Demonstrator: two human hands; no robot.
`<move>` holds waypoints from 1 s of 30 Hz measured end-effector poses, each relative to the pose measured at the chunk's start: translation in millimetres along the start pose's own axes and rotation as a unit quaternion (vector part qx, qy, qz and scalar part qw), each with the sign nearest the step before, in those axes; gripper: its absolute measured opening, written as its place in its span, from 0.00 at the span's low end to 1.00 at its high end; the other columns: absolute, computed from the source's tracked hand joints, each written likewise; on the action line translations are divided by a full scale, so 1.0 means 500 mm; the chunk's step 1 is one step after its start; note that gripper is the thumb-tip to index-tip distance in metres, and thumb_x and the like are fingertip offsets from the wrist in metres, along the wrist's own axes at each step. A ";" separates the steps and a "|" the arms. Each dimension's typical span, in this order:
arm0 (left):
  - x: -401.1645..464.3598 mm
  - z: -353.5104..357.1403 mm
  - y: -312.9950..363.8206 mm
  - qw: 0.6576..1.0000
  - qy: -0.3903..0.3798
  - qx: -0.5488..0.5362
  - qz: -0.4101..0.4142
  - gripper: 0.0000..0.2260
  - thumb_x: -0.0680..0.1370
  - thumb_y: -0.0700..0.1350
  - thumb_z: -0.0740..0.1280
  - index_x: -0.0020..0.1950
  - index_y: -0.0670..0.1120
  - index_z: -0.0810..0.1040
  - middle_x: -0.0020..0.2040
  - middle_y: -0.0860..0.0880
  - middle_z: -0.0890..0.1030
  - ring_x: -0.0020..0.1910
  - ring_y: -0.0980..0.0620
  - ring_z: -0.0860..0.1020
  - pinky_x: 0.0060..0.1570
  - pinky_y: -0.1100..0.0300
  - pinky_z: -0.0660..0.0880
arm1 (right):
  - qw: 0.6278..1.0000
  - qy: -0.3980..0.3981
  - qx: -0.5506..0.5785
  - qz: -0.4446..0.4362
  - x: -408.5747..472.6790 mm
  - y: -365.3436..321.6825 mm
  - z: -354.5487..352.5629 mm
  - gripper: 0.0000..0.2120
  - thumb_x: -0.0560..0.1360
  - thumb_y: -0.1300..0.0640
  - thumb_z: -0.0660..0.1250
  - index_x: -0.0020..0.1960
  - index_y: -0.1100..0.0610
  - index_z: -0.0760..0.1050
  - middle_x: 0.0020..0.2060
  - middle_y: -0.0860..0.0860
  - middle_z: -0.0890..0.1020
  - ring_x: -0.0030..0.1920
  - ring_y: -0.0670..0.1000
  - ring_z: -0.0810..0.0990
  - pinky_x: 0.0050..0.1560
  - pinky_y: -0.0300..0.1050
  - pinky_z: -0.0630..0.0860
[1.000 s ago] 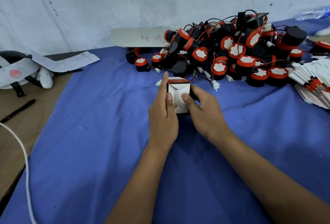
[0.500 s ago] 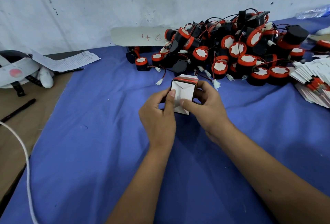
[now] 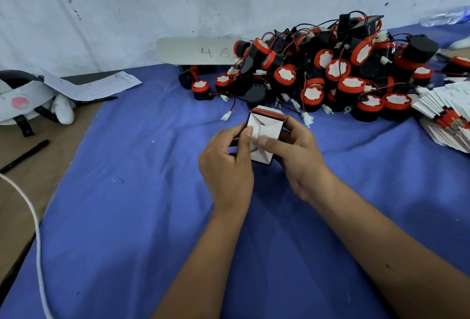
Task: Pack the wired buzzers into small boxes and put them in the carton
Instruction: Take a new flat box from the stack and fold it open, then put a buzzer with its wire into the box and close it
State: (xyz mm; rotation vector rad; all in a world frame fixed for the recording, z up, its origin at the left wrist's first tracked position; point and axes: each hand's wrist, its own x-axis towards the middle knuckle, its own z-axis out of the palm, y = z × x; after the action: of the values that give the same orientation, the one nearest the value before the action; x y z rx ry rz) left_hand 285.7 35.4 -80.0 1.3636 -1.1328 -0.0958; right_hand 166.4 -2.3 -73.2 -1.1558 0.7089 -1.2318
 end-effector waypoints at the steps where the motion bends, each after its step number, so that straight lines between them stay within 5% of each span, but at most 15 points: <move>1: 0.002 -0.001 -0.001 1.000 -0.011 -0.018 -0.017 0.06 0.83 0.48 0.70 0.53 0.50 0.87 0.47 0.58 0.86 0.47 0.63 0.82 0.44 0.73 0.73 | 1.000 -0.014 0.010 0.005 0.001 -0.003 -0.003 0.20 0.75 0.69 0.72 0.63 0.54 0.79 0.54 0.55 0.87 0.56 0.56 0.86 0.53 0.46 0.82; 5: 0.007 -0.003 -0.009 0.991 -0.063 -0.089 -0.077 0.09 0.83 0.51 0.68 0.47 0.53 0.85 0.41 0.60 0.85 0.43 0.60 0.82 0.43 0.66 0.75 | 0.999 -0.039 0.019 0.020 0.002 -0.008 -0.011 0.23 0.71 0.64 0.76 0.65 0.55 0.78 0.56 0.56 0.86 0.57 0.57 0.85 0.56 0.49 0.82; 10: 0.020 0.001 -0.023 0.988 -0.049 -0.094 -0.115 0.20 0.85 0.52 0.65 0.35 0.44 0.74 0.30 0.58 0.71 0.32 0.59 0.66 0.33 0.54 0.65 | 0.996 -0.080 0.041 0.027 0.001 -0.011 -0.012 0.18 0.75 0.64 0.72 0.64 0.63 0.79 0.57 0.61 0.85 0.57 0.59 0.84 0.58 0.53 0.82; 13: 0.024 -0.007 -0.031 0.987 -0.053 -0.065 -0.135 0.10 0.84 0.48 0.66 0.47 0.48 0.85 0.42 0.60 0.82 0.40 0.61 0.78 0.43 0.55 0.78 | 0.992 -0.051 -0.112 -0.026 -0.003 -0.010 -0.006 0.09 0.76 0.66 0.72 0.52 0.55 0.83 0.47 0.52 0.88 0.49 0.51 0.86 0.50 0.46 0.82; 16: 0.028 -0.018 -0.019 0.981 -0.067 -0.114 -0.140 0.11 0.84 0.47 0.65 0.63 0.51 0.84 0.58 0.55 0.85 0.58 0.56 0.82 0.58 0.50 0.81 | 0.911 -0.039 -0.385 -0.146 -0.003 -0.011 -0.005 0.16 0.78 0.62 0.72 0.40 0.45 0.72 0.33 0.42 0.78 0.35 0.43 0.76 0.37 0.34 0.70; 18: 0.032 -0.023 -0.017 0.971 -0.113 -0.153 -0.144 0.14 0.82 0.53 0.65 0.64 0.52 0.84 0.57 0.55 0.85 0.57 0.53 0.83 0.55 0.47 0.83 | 0.842 -0.064 -0.492 -0.210 -0.006 -0.012 -0.002 0.14 0.78 0.61 0.70 0.43 0.48 0.67 0.35 0.42 0.74 0.35 0.46 0.72 0.36 0.40 0.67; 21: 0.035 -0.030 -0.027 0.969 -0.192 -0.116 -0.103 0.14 0.79 0.60 0.67 0.63 0.61 0.81 0.56 0.60 0.84 0.56 0.58 0.83 0.53 0.57 0.83 | 0.775 -0.121 -0.581 -0.216 -0.007 -0.017 -0.005 0.06 0.78 0.63 0.65 0.53 0.55 0.72 0.42 0.52 0.79 0.42 0.53 0.74 0.41 0.52 0.72; 23: 0.036 -0.034 -0.031 0.973 -0.208 -0.070 -0.074 0.12 0.78 0.61 0.67 0.60 0.62 0.79 0.54 0.64 0.84 0.55 0.62 0.81 0.52 0.63 0.80 | 0.738 -0.147 -0.624 -0.211 -0.009 -0.020 0.001 0.11 0.77 0.65 0.62 0.58 0.60 0.75 0.45 0.57 0.81 0.45 0.57 0.76 0.46 0.57 0.74; 26: 0.041 -0.035 -0.034 0.980 -0.179 -0.026 -0.083 0.13 0.78 0.61 0.67 0.51 0.53 0.81 0.45 0.59 0.84 0.48 0.59 0.82 0.45 0.61 0.78 | 0.671 -0.168 -0.693 -0.204 -0.013 -0.019 0.024 0.11 0.76 0.64 0.62 0.57 0.59 0.76 0.48 0.55 0.83 0.49 0.58 0.77 0.54 0.50 0.70; 30: 0.044 -0.034 -0.052 0.984 -0.105 0.100 -0.106 0.15 0.81 0.46 0.66 0.34 0.52 0.72 0.31 0.54 0.76 0.35 0.54 0.72 0.35 0.59 0.66 | 0.638 -0.168 -0.725 -0.199 -0.021 -0.014 0.049 0.13 0.77 0.60 0.61 0.60 0.55 0.76 0.51 0.51 0.84 0.54 0.56 0.79 0.57 0.48 0.66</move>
State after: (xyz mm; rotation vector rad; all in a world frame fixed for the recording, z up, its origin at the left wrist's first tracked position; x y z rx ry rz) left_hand 321.9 26.0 -84.6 1.6819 -1.1922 -0.2929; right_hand 183.7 14.9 -61.0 -2.9175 1.2177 -0.4958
